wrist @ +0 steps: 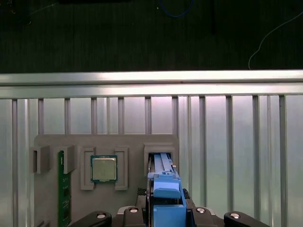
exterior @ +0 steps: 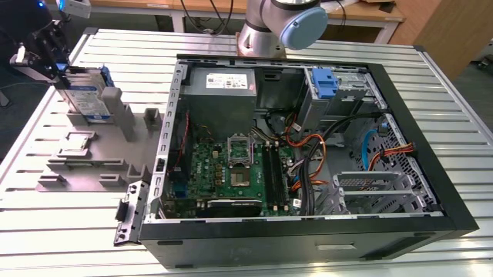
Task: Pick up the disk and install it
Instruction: 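Pick up the disk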
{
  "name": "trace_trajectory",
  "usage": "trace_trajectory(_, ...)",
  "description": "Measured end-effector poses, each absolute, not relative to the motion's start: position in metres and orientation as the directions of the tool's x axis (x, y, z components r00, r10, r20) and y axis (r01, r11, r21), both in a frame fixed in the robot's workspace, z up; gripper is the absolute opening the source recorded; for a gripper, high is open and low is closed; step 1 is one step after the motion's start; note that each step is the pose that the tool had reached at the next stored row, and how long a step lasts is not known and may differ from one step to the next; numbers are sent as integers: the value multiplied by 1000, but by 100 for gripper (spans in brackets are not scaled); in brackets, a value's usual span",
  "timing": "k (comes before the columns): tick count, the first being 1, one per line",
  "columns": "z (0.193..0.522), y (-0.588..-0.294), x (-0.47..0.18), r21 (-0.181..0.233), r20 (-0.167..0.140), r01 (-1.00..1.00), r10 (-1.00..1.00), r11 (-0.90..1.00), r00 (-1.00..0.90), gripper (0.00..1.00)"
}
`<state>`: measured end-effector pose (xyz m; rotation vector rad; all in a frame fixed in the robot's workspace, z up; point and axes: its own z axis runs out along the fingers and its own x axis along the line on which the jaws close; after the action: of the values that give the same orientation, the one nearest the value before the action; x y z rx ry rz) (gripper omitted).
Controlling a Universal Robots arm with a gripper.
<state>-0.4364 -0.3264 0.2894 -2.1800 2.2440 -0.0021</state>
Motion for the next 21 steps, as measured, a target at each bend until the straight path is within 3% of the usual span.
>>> trace_trajectory(21,300,-326,-436,-10,-8,-1000,-1000,29,-29,37)
